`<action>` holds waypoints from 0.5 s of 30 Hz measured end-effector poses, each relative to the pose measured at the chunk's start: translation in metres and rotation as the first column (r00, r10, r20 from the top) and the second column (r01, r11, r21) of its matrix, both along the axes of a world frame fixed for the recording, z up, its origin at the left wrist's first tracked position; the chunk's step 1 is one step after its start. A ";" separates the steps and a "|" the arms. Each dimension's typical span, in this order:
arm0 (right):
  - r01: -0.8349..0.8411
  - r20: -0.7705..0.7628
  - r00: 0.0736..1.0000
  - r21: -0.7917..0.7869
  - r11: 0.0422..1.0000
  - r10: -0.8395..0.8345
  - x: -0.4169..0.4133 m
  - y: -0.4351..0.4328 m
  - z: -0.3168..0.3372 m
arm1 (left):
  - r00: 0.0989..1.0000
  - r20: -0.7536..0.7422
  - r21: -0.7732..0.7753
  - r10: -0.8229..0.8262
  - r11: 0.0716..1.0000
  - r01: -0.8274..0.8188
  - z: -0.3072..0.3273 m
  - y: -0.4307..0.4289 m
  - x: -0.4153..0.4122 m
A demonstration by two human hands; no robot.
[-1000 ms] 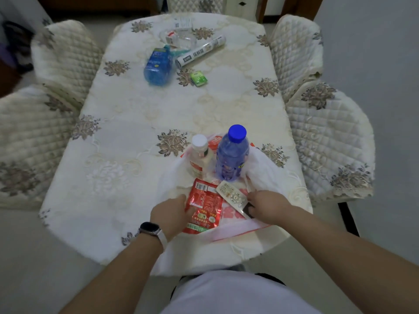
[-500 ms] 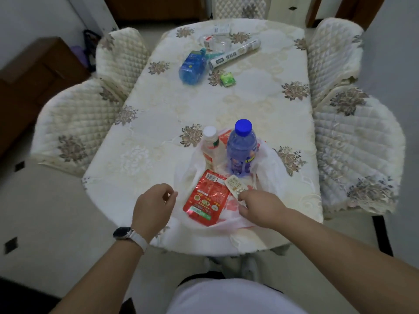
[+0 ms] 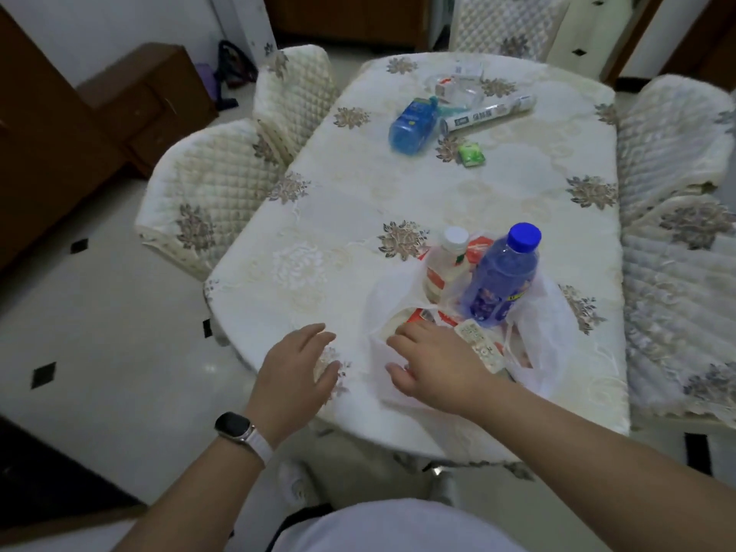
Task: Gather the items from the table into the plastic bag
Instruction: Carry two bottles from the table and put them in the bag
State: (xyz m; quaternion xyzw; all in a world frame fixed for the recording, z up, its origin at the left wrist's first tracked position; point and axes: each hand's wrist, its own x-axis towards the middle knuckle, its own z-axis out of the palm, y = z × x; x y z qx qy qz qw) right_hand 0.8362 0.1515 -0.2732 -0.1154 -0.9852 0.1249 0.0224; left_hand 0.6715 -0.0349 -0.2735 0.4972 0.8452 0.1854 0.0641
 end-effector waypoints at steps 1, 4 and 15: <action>-0.009 0.001 1.000 0.014 1.000 0.009 -0.013 -0.006 0.001 | 1.000 -0.013 0.007 -0.005 1.000 0.006 0.000 -0.008 -0.012; -0.039 0.012 0.999 0.057 0.998 0.039 -0.063 -0.034 0.004 | 0.997 -0.066 0.031 -0.030 0.999 0.032 0.001 -0.039 -0.056; -0.214 -0.032 0.974 0.170 0.962 0.222 -0.301 -0.188 0.031 | 0.963 -0.224 0.062 0.152 0.988 -0.142 0.011 -0.205 -0.247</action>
